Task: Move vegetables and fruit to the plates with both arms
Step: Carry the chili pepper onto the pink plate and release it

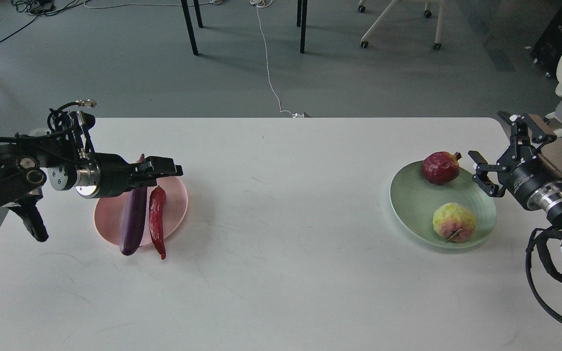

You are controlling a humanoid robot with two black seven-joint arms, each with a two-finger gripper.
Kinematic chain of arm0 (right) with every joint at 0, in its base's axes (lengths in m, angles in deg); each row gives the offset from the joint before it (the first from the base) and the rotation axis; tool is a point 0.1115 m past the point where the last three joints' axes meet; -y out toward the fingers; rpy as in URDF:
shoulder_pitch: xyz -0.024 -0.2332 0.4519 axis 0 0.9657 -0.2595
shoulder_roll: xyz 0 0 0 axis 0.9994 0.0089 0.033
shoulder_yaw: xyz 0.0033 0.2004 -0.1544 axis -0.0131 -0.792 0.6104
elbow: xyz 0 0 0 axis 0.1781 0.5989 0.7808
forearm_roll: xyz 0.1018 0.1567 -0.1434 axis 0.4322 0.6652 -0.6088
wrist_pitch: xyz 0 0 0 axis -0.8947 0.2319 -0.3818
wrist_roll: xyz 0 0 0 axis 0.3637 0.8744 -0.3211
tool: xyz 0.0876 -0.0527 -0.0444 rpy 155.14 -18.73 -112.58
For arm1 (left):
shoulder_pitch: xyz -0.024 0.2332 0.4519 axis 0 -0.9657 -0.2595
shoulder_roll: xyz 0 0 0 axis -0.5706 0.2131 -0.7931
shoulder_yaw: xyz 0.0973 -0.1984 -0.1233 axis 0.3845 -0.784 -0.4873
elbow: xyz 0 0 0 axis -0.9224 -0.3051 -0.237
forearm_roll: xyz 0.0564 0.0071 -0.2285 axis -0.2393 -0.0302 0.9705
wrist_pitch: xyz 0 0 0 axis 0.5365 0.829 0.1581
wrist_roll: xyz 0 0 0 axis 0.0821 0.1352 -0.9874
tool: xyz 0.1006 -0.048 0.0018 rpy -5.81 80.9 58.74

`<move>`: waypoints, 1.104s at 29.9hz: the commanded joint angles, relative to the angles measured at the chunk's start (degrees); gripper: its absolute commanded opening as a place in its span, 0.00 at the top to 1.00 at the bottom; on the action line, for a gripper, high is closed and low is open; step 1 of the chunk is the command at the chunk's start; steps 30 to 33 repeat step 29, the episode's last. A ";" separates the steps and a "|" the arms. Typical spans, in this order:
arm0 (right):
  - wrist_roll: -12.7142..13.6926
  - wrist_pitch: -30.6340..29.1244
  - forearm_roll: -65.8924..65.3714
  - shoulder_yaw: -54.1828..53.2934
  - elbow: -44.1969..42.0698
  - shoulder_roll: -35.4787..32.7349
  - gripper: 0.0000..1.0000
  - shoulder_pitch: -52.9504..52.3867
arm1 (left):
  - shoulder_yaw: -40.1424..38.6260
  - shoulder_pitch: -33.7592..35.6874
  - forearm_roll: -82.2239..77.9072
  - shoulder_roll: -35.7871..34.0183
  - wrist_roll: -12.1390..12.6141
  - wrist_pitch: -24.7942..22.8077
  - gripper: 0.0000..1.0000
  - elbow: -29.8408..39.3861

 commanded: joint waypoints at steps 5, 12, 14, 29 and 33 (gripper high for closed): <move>0.00 0.07 0.00 -0.01 -0.18 1.86 0.02 -0.97 | -13.29 -4.17 17.28 7.97 -14.19 6.27 0.02 0.08; 0.00 0.60 -0.09 -1.68 -0.54 5.11 0.02 -0.79 | -14.18 -7.08 20.82 17.20 -15.35 27.70 0.02 -0.01; 0.00 0.51 -0.09 -1.68 -0.54 5.64 0.02 -0.62 | -14.35 -8.47 20.82 18.88 -15.26 30.01 0.02 0.08; 0.00 0.07 -0.17 -1.16 -0.27 6.26 0.02 0.09 | -37.99 -30.71 19.94 30.21 -14.65 18.94 0.02 -0.36; 0.00 0.07 -0.17 -1.16 -0.27 6.26 0.02 0.09 | -37.99 -30.71 19.94 30.21 -14.65 18.94 0.02 -0.36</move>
